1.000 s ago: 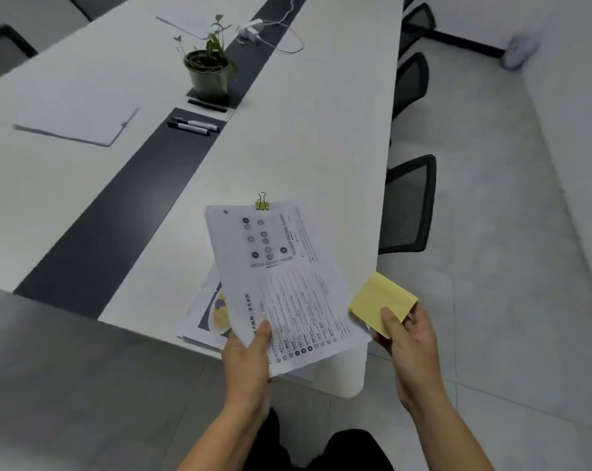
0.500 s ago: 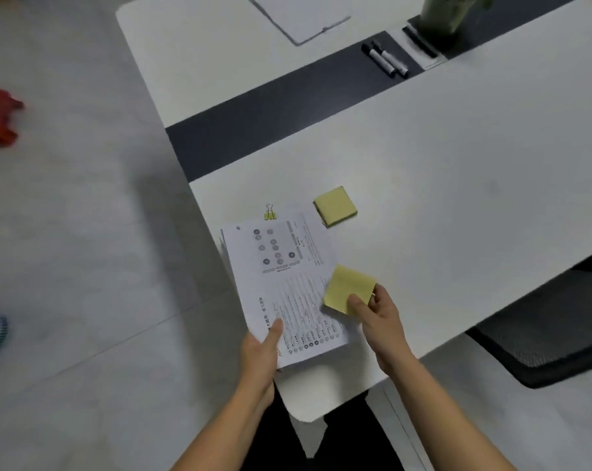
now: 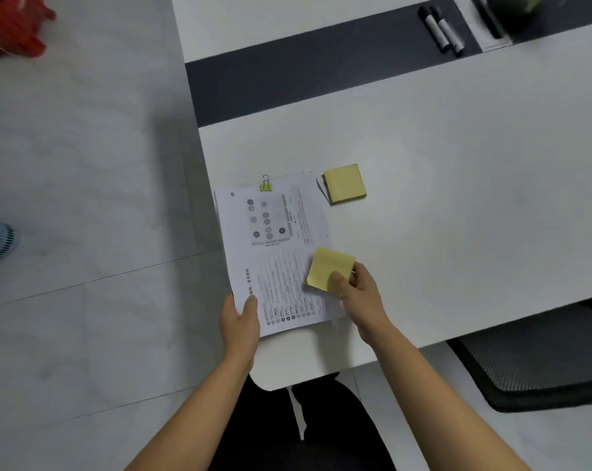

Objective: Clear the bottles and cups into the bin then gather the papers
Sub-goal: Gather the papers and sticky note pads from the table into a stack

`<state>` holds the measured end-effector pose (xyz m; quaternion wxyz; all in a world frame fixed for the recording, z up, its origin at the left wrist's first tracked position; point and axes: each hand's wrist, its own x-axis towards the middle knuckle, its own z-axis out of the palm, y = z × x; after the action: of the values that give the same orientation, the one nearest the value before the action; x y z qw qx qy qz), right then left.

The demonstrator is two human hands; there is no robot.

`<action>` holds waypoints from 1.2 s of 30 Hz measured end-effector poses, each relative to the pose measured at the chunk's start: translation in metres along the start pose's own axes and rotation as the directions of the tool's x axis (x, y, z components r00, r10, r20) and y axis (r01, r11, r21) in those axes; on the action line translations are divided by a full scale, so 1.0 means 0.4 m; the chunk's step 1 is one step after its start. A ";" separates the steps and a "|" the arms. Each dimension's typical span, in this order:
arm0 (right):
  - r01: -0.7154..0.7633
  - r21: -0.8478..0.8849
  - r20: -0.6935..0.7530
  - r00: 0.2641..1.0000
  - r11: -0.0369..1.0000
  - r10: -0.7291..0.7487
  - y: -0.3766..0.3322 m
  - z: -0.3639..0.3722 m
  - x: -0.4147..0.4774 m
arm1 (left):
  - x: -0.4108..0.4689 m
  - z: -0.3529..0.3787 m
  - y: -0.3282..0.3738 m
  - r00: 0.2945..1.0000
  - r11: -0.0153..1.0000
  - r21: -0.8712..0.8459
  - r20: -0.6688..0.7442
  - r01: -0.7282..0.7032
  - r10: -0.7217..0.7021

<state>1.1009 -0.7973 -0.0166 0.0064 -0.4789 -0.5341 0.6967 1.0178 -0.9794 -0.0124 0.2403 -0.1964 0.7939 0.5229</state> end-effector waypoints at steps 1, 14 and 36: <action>0.001 -0.015 0.001 1.000 1.000 -0.001 -0.003 0.002 0.005 | 0.010 0.002 -0.008 1.000 1.000 0.020 -0.012 0.015 -0.014; -0.057 0.260 -0.135 0.986 0.964 0.094 -0.173 -0.042 0.138 | 0.089 0.002 -0.043 0.861 0.399 0.765 0.413 -0.505 0.299; 0.191 -0.392 -0.184 0.942 0.900 -0.280 -0.228 0.040 0.064 | 0.083 -0.122 0.128 0.888 0.667 0.594 0.378 -0.449 0.262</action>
<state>1.0305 -0.7567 0.0347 0.0646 -0.4822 -0.7051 0.5159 0.9539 -1.0072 0.0222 0.2887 0.1331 0.9113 0.2618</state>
